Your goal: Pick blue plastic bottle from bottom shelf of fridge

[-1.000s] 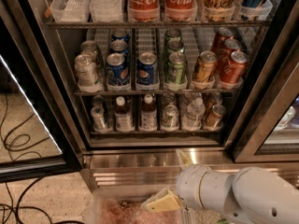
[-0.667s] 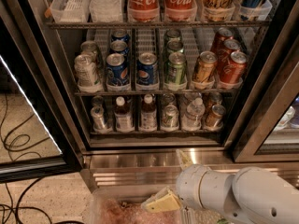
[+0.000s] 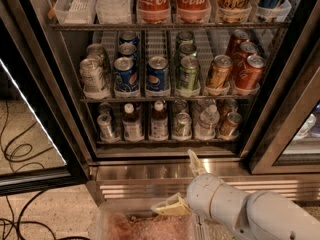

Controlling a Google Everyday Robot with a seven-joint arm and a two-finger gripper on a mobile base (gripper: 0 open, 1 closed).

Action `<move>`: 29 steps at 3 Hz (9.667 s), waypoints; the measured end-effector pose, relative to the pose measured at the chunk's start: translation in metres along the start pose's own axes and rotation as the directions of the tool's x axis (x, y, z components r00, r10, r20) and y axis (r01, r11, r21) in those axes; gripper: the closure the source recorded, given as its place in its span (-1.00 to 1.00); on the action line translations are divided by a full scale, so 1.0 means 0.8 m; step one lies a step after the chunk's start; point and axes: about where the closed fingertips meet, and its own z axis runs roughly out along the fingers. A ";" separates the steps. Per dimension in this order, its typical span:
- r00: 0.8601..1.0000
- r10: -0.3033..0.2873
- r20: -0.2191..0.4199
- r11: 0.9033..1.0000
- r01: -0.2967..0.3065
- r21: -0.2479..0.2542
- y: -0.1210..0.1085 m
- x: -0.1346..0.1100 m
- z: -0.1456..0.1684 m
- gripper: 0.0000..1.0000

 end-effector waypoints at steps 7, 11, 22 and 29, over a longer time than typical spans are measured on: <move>0.984 -0.173 0.046 0.985 0.174 -0.019 0.182 0.161 -0.018 -1.00; 0.971 -0.228 0.079 0.965 0.214 0.149 0.036 0.062 0.028 -1.00; 0.932 -0.351 0.088 0.922 0.327 0.208 -0.128 -0.034 0.164 -1.00; 0.939 -0.342 0.046 0.914 0.321 0.247 -0.216 -0.023 0.243 -0.62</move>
Offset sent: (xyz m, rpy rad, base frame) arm 0.0043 0.0084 -0.0083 0.0308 -0.0281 0.0092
